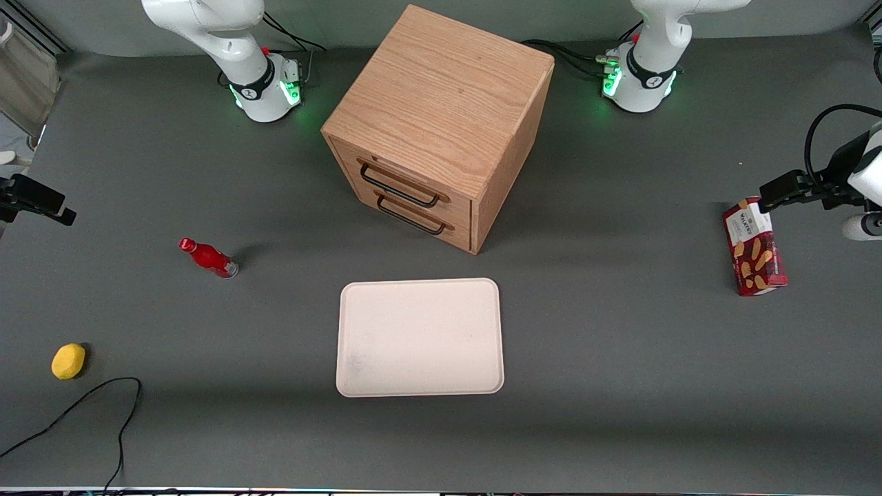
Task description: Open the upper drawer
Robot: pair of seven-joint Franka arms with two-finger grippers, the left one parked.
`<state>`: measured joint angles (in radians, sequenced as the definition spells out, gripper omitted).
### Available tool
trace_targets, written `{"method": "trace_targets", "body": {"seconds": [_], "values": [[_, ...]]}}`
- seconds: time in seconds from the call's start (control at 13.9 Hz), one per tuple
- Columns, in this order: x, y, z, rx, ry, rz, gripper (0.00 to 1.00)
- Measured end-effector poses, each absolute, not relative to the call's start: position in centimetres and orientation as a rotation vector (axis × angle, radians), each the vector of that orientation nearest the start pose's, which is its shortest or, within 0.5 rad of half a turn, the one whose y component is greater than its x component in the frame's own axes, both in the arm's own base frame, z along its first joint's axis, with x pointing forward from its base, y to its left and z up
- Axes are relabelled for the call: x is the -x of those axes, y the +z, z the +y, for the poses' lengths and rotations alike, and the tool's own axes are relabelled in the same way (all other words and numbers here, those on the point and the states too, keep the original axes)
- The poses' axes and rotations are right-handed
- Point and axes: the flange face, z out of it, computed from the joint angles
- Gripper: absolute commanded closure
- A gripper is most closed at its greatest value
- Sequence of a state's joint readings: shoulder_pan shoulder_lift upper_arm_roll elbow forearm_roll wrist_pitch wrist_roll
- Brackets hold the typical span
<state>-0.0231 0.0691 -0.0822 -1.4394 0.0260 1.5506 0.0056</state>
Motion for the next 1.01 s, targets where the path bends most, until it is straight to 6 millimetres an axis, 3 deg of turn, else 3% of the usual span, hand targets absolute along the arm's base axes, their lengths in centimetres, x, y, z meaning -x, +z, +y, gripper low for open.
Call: {"method": "trace_targets", "body": {"seconds": [1.01], "values": [[-57.29,64.50,-4.85,3.085,-0.066,0.170,0.00]]}}
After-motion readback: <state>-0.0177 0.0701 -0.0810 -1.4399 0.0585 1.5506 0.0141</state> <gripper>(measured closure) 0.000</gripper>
